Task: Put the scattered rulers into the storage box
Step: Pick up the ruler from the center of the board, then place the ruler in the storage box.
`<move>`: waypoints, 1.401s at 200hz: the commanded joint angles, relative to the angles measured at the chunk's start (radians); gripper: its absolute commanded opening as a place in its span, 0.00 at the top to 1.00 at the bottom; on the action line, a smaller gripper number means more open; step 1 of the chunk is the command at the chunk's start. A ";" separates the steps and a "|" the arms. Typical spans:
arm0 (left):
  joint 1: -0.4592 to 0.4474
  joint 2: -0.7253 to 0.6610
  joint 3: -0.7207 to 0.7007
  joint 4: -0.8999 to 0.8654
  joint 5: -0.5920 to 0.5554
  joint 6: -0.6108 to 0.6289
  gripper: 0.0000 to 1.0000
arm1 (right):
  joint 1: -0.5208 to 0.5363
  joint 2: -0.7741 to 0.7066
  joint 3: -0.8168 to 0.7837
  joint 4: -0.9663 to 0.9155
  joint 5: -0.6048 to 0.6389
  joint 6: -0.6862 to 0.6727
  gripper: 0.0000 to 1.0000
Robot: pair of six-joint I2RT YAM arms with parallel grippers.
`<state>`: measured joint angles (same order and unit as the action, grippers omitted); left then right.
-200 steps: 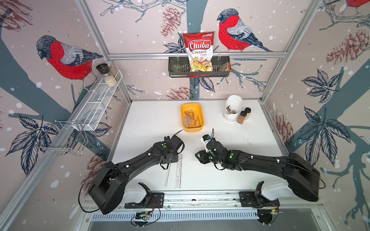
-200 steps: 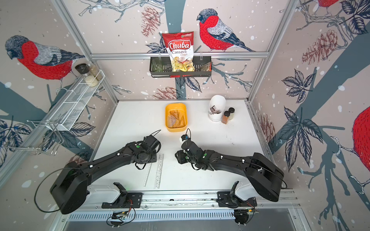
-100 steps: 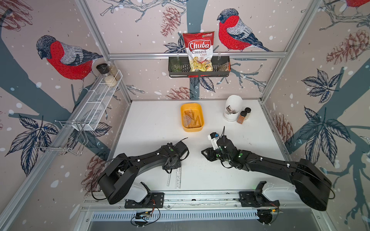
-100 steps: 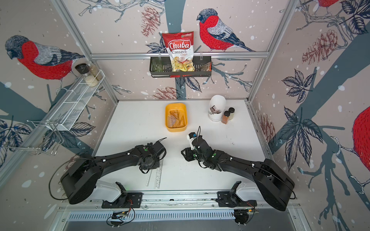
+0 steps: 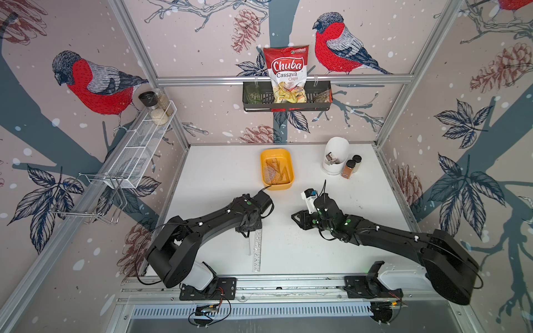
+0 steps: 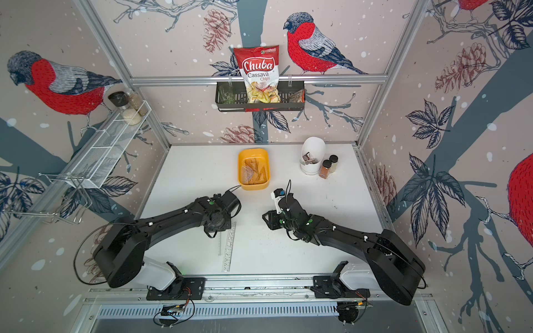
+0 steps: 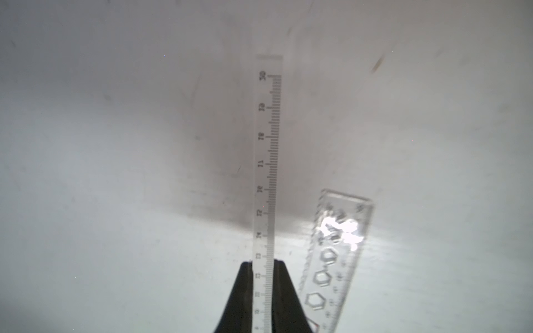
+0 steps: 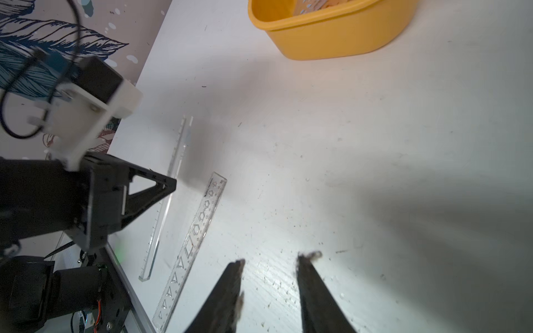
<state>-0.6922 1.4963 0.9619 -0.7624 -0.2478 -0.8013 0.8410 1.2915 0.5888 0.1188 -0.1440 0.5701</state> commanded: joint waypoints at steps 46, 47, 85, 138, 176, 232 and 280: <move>0.051 0.386 0.715 -0.092 -0.049 0.281 1.00 | -0.122 -0.004 -0.008 0.033 -0.039 -0.041 0.61; 0.053 0.394 0.727 -0.093 -0.048 0.284 1.00 | -0.124 -0.004 -0.009 0.034 -0.041 -0.040 0.61; 0.104 0.690 1.205 -0.179 -0.006 0.343 1.00 | -0.184 0.024 -0.018 0.070 -0.099 -0.032 0.61; 0.145 0.898 1.482 -0.127 0.102 0.338 1.00 | -0.236 0.088 -0.003 0.093 -0.163 -0.034 0.62; 0.158 0.949 1.470 -0.079 0.147 0.303 1.00 | -0.261 0.116 0.000 0.102 -0.190 -0.039 0.62; 0.168 0.956 1.380 -0.011 0.183 0.272 1.00 | -0.270 0.129 -0.001 0.107 -0.200 -0.039 0.62; 0.169 0.997 1.370 0.011 0.234 0.266 1.00 | -0.279 0.123 -0.009 0.102 -0.197 -0.041 0.62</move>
<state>-0.5259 2.4767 2.3348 -0.7841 -0.0536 -0.5240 0.5674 1.4197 0.5835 0.2043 -0.3328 0.5476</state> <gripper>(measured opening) 0.143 0.381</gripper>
